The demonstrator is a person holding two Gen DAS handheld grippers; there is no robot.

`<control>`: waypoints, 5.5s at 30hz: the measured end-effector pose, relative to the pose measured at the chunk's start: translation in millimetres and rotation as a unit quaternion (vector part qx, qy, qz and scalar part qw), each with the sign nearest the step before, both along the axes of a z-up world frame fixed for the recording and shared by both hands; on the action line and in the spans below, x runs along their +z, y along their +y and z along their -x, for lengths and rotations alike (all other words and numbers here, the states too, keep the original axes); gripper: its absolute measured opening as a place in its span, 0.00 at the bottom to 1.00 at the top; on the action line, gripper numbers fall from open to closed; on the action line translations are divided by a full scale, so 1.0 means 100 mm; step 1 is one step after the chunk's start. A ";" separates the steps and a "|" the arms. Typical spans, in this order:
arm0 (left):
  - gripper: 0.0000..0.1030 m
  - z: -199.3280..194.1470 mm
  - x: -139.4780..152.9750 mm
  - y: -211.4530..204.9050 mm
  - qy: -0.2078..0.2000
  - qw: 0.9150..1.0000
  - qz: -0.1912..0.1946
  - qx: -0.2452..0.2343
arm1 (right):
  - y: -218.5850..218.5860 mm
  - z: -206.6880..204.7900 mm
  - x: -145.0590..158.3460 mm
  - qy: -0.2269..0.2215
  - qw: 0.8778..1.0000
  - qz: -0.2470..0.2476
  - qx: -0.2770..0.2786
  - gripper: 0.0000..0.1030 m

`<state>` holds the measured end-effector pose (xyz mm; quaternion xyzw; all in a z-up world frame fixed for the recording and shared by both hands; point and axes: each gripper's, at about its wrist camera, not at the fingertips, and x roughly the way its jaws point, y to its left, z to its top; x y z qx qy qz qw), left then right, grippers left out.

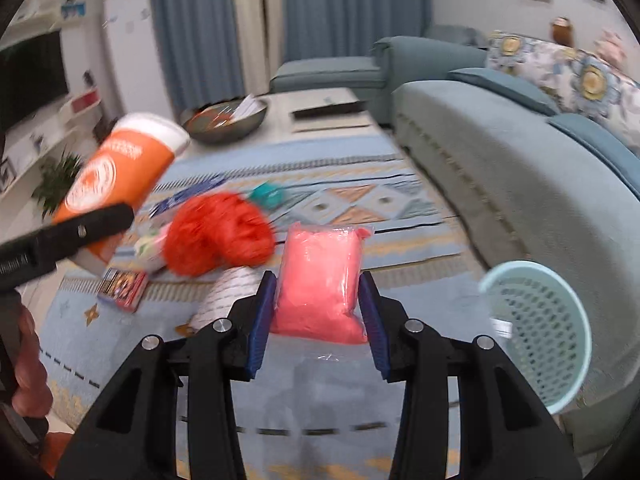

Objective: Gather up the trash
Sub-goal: 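Carry the orange cup and pink packet over the basket and release both, then reach the right tool to the polka-dot paper and close on it, then grasp the dark card box with the left tool while the right tool lifts the polka-dot paper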

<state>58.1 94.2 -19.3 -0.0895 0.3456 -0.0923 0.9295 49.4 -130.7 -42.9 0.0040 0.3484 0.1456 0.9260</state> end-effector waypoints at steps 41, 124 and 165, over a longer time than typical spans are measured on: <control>0.73 -0.86 -0.94 -2.69 0.104 0.970 -0.071 -0.208 | -2.50 -0.47 -1.20 0.108 0.966 0.034 -0.233 0.69; 0.81 -0.03 -1.09 1.46 0.144 0.987 0.005 0.076 | 1.00 -0.46 -1.00 0.114 0.993 0.015 0.028 0.25; 0.59 -0.12 -0.87 0.49 0.069 0.993 -0.083 0.047 | 1.03 -0.38 -0.96 0.094 0.994 0.021 0.049 0.25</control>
